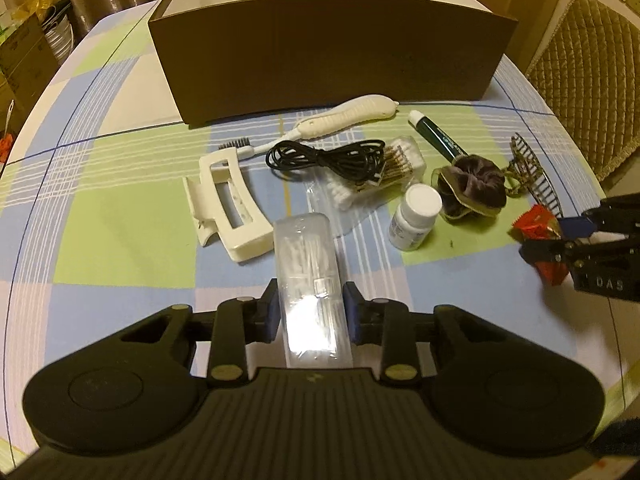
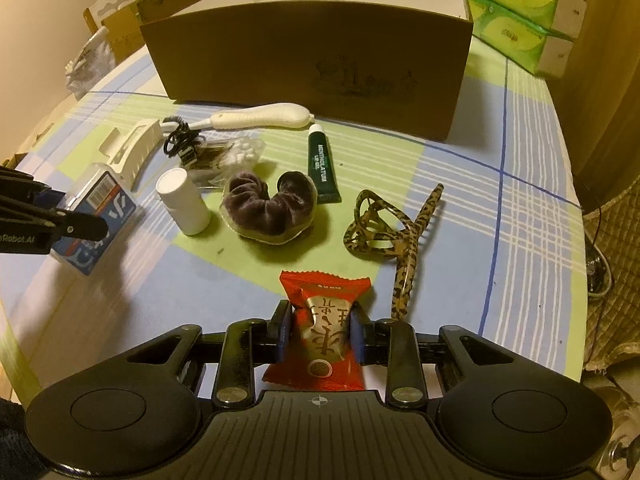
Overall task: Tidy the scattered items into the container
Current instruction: 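Lift both held items and carry them over the brown box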
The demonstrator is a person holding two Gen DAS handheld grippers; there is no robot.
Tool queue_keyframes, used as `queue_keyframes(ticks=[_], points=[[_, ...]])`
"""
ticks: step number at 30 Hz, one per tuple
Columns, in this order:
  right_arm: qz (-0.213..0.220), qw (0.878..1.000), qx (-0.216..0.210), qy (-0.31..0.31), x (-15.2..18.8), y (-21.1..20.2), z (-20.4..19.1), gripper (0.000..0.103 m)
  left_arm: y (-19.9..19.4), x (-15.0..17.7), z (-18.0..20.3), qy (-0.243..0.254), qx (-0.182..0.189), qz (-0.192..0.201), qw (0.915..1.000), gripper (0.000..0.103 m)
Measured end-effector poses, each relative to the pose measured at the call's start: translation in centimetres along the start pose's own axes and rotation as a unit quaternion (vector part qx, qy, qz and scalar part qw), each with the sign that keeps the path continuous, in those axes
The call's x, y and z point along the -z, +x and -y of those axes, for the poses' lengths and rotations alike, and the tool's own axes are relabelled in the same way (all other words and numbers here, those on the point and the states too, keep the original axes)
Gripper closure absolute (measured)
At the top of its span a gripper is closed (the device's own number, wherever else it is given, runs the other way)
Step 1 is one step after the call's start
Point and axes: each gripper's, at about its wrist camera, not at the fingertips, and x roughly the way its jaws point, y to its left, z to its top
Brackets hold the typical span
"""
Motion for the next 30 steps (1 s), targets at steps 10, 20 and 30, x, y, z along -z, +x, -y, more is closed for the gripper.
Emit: queue_keyframes(ticks=[10,20,30], points=[[0.003,1.0,-0.004,0.024,-0.7,-1.2,-0.2,0.077,-1.9,0.0,-0.4,0.021,0.001,-0.002,0.9998,0.077],[0.025,0.998,-0.034,0.043,-4.1,-3.2,-0.5,0.077,-4.6,-2.4,-1.1,0.042,0.009,0.025,0.9988,0.077],[0.079,0.996,-0.038,-0.002,-11.2,-5.3,-0.8,0.077,-6.2,-7.3,-2.3,0.058,0.051,0.059,0.9953,0.077]])
